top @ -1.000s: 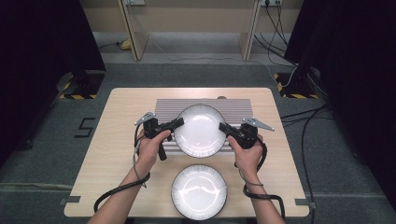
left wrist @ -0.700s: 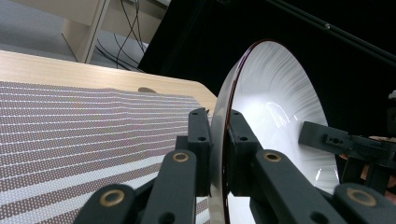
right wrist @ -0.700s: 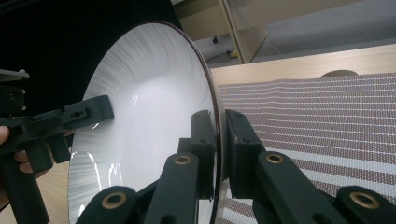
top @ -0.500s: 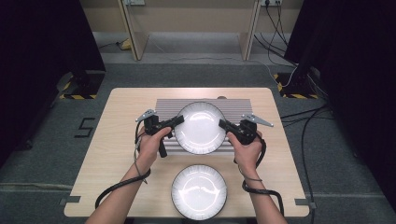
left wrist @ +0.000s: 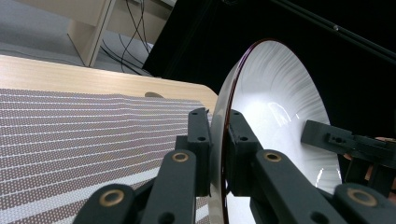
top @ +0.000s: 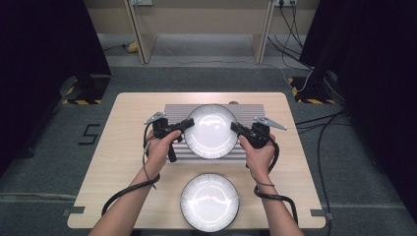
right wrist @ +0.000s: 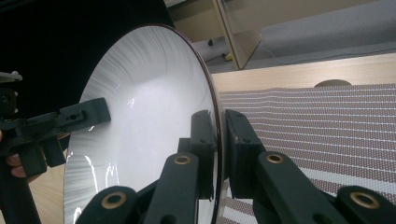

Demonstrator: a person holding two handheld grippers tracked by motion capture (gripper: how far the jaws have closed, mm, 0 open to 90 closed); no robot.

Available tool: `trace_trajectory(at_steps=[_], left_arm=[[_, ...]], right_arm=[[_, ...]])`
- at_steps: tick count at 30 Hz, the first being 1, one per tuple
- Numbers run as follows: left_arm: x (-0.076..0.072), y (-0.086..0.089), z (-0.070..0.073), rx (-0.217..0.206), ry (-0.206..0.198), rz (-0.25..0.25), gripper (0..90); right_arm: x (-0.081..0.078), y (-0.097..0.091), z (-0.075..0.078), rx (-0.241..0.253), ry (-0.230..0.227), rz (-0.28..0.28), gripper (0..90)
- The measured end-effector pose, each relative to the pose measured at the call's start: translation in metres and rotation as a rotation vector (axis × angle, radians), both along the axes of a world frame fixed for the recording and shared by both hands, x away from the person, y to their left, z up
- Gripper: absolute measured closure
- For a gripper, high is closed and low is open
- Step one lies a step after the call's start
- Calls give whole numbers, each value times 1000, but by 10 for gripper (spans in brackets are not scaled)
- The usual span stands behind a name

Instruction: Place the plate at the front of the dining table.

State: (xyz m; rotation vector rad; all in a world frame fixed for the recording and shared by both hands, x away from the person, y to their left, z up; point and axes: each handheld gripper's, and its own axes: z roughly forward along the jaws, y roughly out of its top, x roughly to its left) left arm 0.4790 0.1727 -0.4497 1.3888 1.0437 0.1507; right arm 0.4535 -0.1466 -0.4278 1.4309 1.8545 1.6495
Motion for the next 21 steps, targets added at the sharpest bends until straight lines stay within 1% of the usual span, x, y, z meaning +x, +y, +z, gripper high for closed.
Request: trace_trajectory(at_steps=[5,8,16,18,21], left_arm=[[4,-1,-1,5,10,0,822],[6,-2,1,18,5,0,823],[12,-2,-1,14,19,5,823],[13,-3,-2,13,23,6,823],[14,-3,-1,17,24,5,824]], right_arm=[[3,0,-1,2,8,-4,829],[6,-1,-3,6,10,-9,828],[11,-1,-4,0,14,-10,828],[13,-1,-4,3,22,-12,828],[14,-1,-5,3,21,-15,828]])
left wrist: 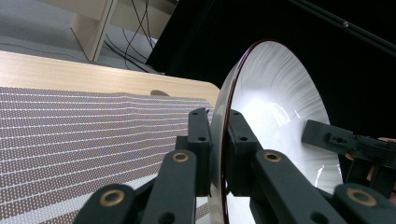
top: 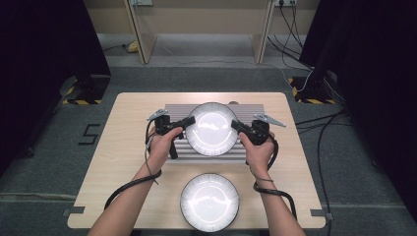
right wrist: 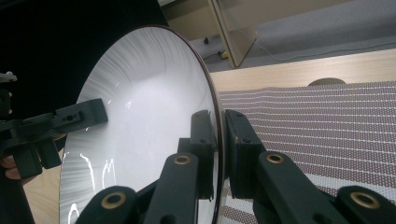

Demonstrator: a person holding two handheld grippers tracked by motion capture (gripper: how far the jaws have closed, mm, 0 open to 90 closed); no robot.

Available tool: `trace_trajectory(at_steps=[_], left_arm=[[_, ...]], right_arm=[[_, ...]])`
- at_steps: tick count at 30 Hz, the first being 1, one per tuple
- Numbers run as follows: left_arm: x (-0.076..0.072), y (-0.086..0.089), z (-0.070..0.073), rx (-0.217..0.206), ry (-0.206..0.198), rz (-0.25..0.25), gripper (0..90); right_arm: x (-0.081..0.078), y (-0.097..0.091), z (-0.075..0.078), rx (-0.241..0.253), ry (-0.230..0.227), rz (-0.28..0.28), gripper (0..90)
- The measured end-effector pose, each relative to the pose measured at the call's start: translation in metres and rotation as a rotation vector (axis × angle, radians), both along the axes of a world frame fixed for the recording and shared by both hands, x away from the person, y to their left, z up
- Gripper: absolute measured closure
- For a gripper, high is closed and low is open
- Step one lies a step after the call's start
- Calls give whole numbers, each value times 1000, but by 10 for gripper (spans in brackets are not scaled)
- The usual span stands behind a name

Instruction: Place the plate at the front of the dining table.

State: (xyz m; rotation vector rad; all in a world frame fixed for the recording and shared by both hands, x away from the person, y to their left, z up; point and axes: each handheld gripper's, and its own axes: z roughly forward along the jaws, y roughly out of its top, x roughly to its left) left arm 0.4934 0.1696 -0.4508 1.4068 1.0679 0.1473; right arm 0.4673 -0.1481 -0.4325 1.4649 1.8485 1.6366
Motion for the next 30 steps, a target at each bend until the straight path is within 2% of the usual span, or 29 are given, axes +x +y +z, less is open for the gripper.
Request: trace_trajectory(at_steps=[10,16,17,25,30], left_arm=[[6,-3,3,11,0,-1,826],[10,-4,1,5,13,0,827],[12,-4,0,-8,19,-2,829],[16,-3,-1,6,21,1,829],[20,-3,-4,1,37,9,828]], right_arm=[[6,-3,1,-3,5,-7,825],[10,-3,1,-11,7,-12,825],[12,-4,1,-11,9,-12,826],[16,-3,-1,-14,14,-9,825],[21,-2,-3,-21,25,-14,825]])
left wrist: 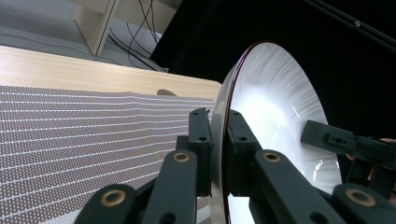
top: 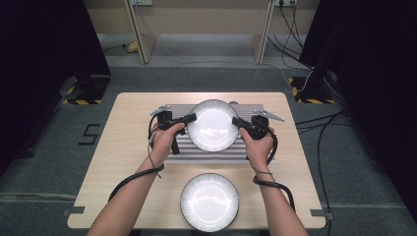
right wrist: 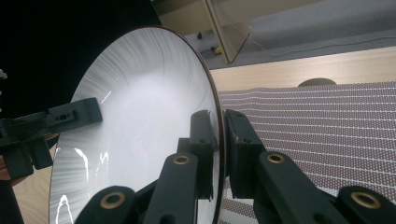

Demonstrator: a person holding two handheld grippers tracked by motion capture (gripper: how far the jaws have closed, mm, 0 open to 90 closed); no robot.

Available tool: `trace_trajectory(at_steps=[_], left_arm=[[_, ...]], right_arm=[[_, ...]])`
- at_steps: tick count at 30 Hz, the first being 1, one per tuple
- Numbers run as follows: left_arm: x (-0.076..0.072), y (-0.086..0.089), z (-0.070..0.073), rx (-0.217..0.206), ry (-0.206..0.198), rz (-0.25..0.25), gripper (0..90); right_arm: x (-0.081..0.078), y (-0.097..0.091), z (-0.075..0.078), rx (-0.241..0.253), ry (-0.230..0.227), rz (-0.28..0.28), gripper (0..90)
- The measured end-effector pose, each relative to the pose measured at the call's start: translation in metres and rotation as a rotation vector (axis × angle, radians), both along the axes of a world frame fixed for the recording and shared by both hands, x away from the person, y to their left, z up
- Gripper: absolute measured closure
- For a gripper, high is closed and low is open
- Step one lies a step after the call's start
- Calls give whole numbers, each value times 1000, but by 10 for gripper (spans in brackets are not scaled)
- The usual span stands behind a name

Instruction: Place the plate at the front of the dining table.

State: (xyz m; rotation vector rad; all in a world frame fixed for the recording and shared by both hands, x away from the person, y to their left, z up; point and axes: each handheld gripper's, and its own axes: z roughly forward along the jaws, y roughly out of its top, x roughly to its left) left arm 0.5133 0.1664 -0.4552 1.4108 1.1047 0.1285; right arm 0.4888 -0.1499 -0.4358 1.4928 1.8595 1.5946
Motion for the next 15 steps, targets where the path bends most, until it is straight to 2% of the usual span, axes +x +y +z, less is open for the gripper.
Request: trace_trajectory(at_steps=[10,15], left_arm=[[4,0,-4,3,18,4,829],[7,-1,-9,6,42,15,829]], right_arm=[[5,1,-4,-1,16,-2,825],[9,1,-9,-10,37,-7,822]])
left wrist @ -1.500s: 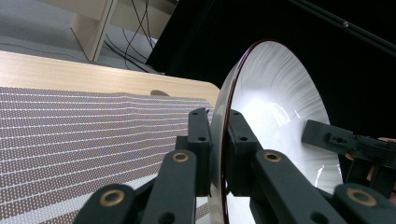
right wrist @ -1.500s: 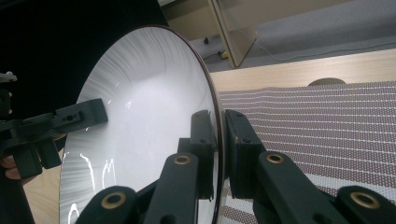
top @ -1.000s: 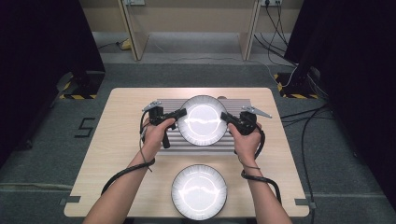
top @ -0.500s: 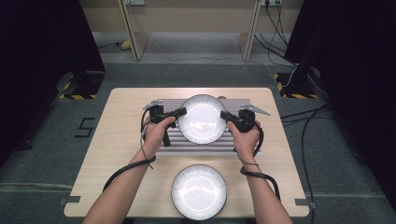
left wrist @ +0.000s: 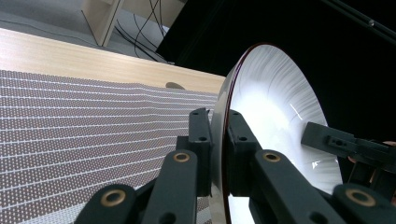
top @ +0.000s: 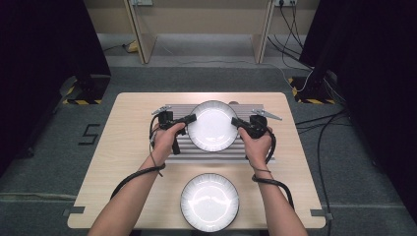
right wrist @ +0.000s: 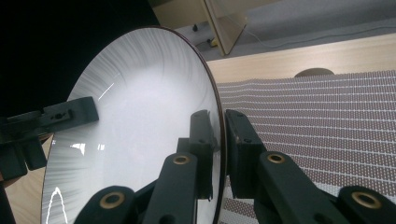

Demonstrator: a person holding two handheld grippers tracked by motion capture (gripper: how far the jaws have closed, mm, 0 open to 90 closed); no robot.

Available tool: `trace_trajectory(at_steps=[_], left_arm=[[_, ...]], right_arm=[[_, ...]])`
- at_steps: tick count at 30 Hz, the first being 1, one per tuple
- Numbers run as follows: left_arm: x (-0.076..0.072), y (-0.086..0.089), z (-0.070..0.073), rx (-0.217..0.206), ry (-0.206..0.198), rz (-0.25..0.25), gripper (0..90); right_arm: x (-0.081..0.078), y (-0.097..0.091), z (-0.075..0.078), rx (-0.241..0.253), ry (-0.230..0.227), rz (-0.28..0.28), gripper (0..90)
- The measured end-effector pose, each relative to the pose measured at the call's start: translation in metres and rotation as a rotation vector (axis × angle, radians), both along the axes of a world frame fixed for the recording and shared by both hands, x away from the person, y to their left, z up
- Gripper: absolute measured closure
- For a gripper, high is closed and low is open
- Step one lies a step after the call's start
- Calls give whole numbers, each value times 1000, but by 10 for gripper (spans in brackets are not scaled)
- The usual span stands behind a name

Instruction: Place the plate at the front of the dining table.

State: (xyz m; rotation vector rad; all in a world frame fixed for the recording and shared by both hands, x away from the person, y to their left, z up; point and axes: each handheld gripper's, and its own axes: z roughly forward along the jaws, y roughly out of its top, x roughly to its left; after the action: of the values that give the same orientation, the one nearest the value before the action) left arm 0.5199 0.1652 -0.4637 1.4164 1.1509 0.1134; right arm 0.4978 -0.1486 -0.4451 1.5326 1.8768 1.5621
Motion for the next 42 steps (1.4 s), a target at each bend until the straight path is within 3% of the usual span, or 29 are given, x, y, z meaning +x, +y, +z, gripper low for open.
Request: trace_trajectory(at_steps=[11,13,28,42], left_arm=[[4,-2,-2,4,21,1,830],[5,-2,-4,-15,37,2,830],[10,-4,-15,17,94,14,830],[12,-5,-25,29,117,23,829]], right_arm=[[4,-1,-4,-8,15,-8,820],[4,-1,-4,-7,18,-9,822],[11,0,-17,-31,81,-18,816],[14,3,-25,-59,103,-30,814]])
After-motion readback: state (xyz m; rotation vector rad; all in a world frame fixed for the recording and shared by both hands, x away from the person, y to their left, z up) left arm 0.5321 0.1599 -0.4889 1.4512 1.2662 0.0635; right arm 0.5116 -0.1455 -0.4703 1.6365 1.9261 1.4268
